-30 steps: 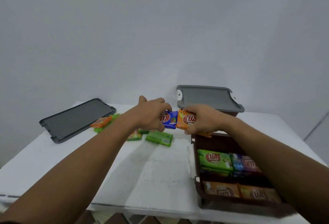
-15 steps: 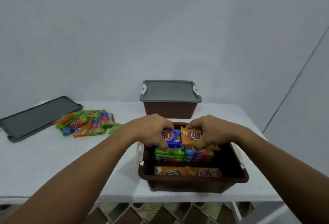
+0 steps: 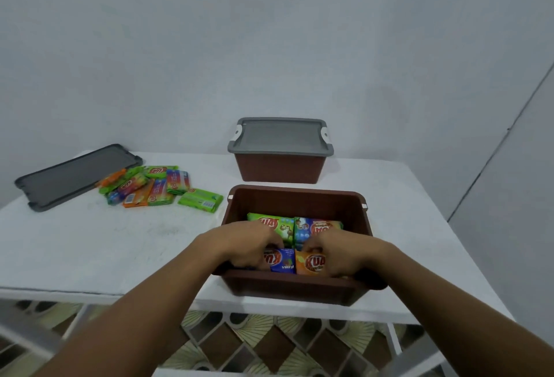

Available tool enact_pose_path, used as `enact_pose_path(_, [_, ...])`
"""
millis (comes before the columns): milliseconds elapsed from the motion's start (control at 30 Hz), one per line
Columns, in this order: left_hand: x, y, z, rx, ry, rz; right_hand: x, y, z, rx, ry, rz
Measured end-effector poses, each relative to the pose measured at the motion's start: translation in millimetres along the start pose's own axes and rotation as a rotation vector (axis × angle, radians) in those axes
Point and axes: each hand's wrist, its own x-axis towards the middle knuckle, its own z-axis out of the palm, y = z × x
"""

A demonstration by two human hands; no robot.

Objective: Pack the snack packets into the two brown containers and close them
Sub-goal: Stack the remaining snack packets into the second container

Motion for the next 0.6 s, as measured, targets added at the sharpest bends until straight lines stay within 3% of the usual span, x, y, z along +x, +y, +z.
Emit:
enact_pose_path(300, [9.2, -3.7, 11.9, -0.085, 0.018, -0.022, 8.1, 6.5, 1.9, 0.039, -0.021, -0.033])
enact_pose_path(600, [18.0, -1.2, 13.3, -0.12, -0.14, -0.078, 15.8, 7.5, 0.5, -0.005, -0.156, 0.006])
